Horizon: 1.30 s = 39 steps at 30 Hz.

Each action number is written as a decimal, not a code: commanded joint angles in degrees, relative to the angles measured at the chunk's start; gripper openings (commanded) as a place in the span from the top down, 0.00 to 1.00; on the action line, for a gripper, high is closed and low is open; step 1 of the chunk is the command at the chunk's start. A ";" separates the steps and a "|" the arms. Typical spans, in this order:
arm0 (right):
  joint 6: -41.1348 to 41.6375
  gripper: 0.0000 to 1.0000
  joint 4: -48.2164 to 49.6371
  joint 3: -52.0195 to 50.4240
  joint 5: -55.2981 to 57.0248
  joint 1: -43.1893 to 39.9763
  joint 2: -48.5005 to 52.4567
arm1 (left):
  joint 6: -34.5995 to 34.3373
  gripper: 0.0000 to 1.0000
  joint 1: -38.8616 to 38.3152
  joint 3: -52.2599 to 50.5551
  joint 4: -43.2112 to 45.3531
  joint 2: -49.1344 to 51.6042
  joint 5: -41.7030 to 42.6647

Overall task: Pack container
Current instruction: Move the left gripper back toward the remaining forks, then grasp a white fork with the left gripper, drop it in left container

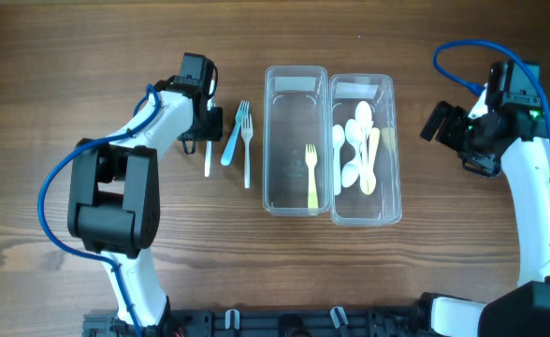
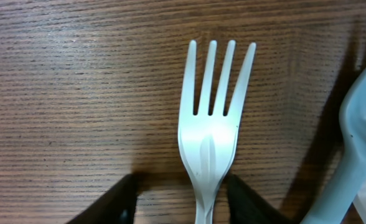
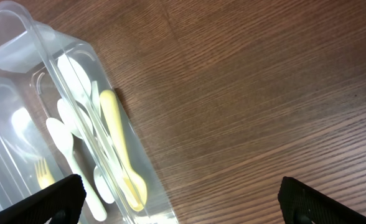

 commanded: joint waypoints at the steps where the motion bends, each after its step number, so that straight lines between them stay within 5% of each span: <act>1: 0.07 0.01 -0.22 0.24 -0.72 -0.07 0.15 | 0.85 0.69 -0.13 -0.42 -0.04 1.64 0.85; 5: 0.11 0.00 -0.02 0.24 -0.96 -0.07 0.15 | 0.90 0.71 -0.79 -0.50 0.09 3.39 0.83; 10: 0.04 0.00 0.00 0.24 -1.33 -0.07 0.15 | 0.87 0.96 -1.84 -0.46 -1.33 3.72 0.81; 21: -0.11 0.01 0.17 0.24 -1.33 -0.07 0.15 | -2.10 0.96 -3.91 7.50 -15.39 -12.33 1.79; 27: 0.04 0.01 0.46 0.24 -1.33 -0.07 0.15 | -6.78 0.96 -11.23 7.67 -14.14 -22.67 7.93; 35: 0.02 0.01 0.46 0.24 -1.33 -0.07 0.15 | -14.40 0.92 -22.73 7.65 -7.50 -18.69 5.31; 39: -0.02 0.01 0.42 0.24 -1.33 -0.07 0.15 | -16.39 0.78 -25.18 7.65 -5.57 -12.11 3.85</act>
